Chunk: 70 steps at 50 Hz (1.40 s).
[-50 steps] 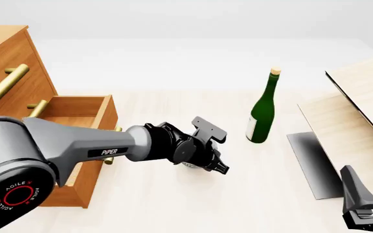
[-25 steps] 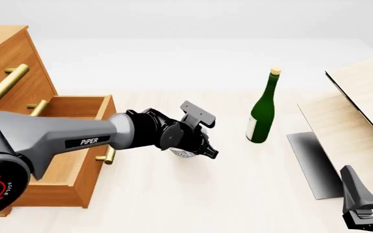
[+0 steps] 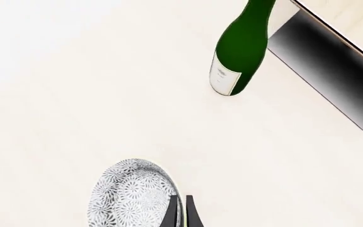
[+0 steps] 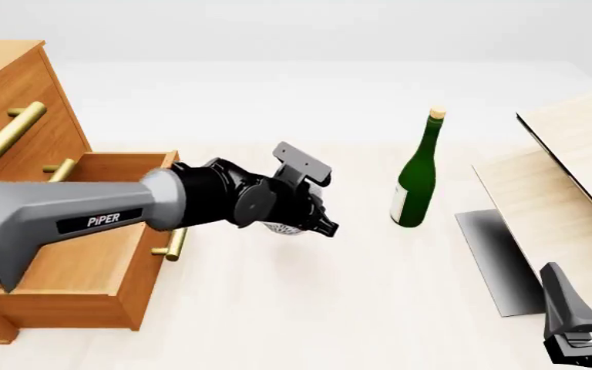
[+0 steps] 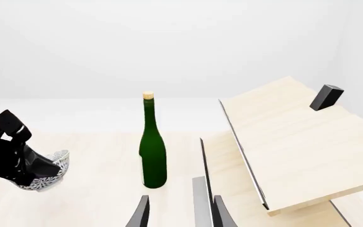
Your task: Put the bowl in the bottom drawer of the cabinet.
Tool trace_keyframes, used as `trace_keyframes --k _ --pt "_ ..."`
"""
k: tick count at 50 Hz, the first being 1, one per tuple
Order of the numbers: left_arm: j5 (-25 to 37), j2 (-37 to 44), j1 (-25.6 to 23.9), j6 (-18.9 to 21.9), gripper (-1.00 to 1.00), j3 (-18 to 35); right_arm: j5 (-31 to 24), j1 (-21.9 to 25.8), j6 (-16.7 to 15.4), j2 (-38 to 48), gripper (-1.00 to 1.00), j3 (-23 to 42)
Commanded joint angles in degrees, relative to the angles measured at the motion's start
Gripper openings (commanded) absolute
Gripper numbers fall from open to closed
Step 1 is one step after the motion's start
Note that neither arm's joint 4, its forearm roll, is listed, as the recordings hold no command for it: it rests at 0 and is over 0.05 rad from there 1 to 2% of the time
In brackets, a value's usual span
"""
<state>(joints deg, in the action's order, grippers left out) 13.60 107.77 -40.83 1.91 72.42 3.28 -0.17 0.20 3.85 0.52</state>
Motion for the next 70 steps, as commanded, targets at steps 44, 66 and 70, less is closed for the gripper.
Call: trace_keyframes --k 44,66,70 --pt "-3.45 -18.69 3.18 1.05 -1.00 -10.44 0.00 -0.01 0.00 0.00 1.00 0.00" --pt "-4.53 -26.83 5.68 0.92 -1.00 -15.15 0.00 0.01 0.00 0.01 1.00 0.00" --pt "-4.79 -27.54 5.89 0.16 -1.00 -16.01 0.00 0.00 0.00 0.00 1.00 0.00"
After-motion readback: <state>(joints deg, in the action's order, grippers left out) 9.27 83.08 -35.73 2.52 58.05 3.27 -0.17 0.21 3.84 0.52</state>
